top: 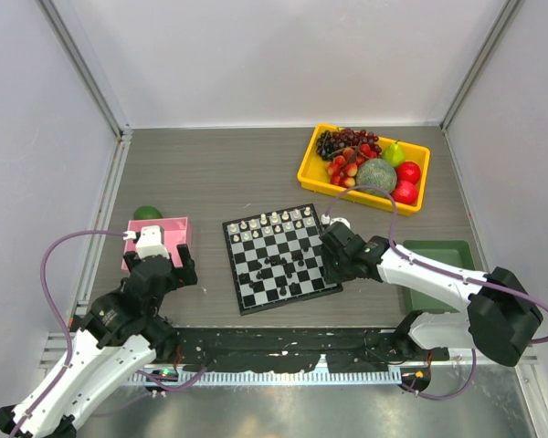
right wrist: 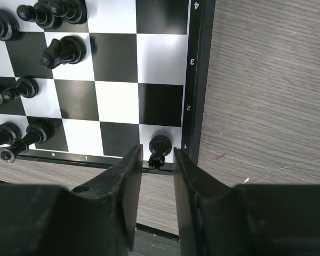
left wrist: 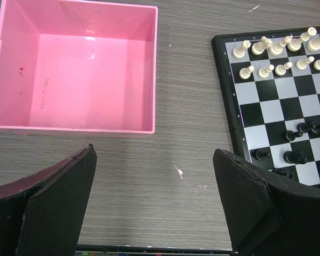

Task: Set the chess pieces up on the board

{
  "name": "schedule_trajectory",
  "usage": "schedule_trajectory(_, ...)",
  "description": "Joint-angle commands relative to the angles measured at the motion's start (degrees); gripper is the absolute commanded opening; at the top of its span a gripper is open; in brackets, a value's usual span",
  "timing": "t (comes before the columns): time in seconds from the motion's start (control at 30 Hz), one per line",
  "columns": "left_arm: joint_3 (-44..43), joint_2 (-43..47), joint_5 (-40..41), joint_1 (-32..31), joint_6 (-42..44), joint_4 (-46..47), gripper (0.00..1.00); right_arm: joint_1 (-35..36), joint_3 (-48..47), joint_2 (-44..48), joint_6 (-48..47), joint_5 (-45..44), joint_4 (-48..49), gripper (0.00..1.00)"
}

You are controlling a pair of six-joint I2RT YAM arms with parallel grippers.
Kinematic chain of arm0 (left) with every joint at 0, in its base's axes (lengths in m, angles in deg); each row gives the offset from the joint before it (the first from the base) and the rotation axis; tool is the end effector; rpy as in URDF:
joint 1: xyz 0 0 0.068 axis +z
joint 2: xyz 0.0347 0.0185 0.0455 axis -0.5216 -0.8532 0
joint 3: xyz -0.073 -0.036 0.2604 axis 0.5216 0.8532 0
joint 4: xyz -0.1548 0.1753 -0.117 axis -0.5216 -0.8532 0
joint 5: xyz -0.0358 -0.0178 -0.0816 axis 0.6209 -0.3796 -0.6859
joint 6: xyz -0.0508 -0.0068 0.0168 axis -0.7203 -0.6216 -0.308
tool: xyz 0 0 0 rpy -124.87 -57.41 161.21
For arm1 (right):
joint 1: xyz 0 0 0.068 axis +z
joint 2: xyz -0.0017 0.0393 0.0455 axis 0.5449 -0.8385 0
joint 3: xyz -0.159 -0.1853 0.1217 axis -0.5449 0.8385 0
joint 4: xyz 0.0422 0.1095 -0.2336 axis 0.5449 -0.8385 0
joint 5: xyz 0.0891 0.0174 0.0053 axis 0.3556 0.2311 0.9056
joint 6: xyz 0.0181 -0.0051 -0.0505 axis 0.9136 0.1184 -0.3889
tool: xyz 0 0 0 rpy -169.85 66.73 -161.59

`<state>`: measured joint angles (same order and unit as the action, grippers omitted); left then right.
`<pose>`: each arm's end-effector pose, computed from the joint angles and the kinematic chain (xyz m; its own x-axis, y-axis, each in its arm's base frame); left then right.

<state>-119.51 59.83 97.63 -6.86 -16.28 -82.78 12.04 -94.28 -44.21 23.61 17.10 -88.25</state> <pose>0.0756 -0.0352 0.2590 -0.4940 -0.1858 -0.8494 -0.0983 0.9826 -0.1578 0.1626 0.1574 0.1894 -0.8797 -0.1813 -0.4396 -0.2654 0.9543 0.1376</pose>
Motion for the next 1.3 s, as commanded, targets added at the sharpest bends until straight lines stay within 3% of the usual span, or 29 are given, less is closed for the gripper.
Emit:
schedule_trajectory(0.0,-0.1,-0.3,0.1,-0.1,0.4,2.4,0.99,0.6,-0.6,1.1,0.5,-0.8,0.4,0.4)
schedule_trajectory(0.23,0.0,0.0,0.2,-0.1,0.3,2.2,0.99,0.6,-6.5,1.8,0.0,-1.7,-0.5,0.46)
schedule_trajectory(0.77,0.0,0.1,0.5,-0.2,0.0,2.2,0.99,0.6,-18.1,-14.6,-3.3,2.9,4.6,0.45)
schedule_trajectory(1.03,-0.2,-0.1,0.6,-0.1,0.1,2.2,0.99,1.3,-18.4,-16.8,-3.0,4.5,5.2,0.4)
schedule_trajectory(1.27,-0.1,-0.1,0.6,-0.1,0.1,2.2,0.99,1.8,-18.9,-18.3,-3.3,3.3,4.7,0.29)
